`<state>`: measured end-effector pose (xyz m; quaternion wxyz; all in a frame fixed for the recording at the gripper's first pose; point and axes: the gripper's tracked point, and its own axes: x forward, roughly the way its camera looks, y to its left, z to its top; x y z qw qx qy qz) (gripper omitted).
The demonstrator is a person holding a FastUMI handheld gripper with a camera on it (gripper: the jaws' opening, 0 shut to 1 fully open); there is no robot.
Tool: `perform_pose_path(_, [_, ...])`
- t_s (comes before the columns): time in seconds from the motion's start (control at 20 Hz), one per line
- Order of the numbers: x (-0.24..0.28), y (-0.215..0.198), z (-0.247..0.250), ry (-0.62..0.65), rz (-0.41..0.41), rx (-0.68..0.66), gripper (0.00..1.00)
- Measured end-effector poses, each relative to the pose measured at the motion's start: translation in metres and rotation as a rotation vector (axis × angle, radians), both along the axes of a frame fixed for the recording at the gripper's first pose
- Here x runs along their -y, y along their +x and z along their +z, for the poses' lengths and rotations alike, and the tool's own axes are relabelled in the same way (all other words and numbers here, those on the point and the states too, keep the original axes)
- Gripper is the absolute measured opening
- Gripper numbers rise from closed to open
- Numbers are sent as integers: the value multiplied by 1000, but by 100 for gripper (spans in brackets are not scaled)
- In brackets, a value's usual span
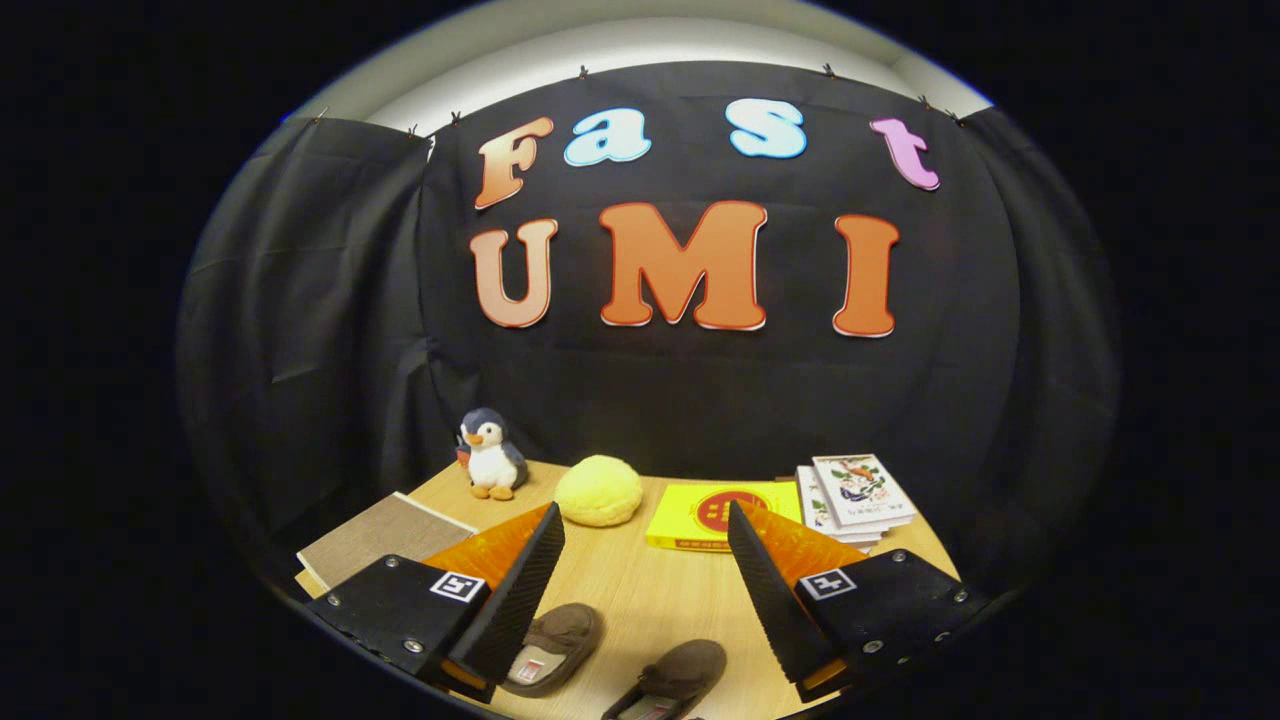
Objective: Open the storage box then place both shoes into the box .Put the left shoe in first, then the right shoe, with the right side of both shoes facing outward in a uniform manner.
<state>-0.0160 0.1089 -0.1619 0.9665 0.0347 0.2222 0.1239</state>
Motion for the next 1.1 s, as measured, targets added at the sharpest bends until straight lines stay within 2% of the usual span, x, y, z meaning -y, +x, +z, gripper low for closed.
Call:
perform_pose_path(0.35, [-69,-33,-58,138,168,-218,99])
perform_pose_path(0.6, [-126,-63,-86,222,338,-361,96])
perform_pose_path(0.85, [-166,-88,-114,285,451,-480,97])
perform_pose_path(0.95, [-182,-100,-121,353,500,-542,97])
perform_pose_path(1.1, [-197,-115,-125,481,529,-646,97])
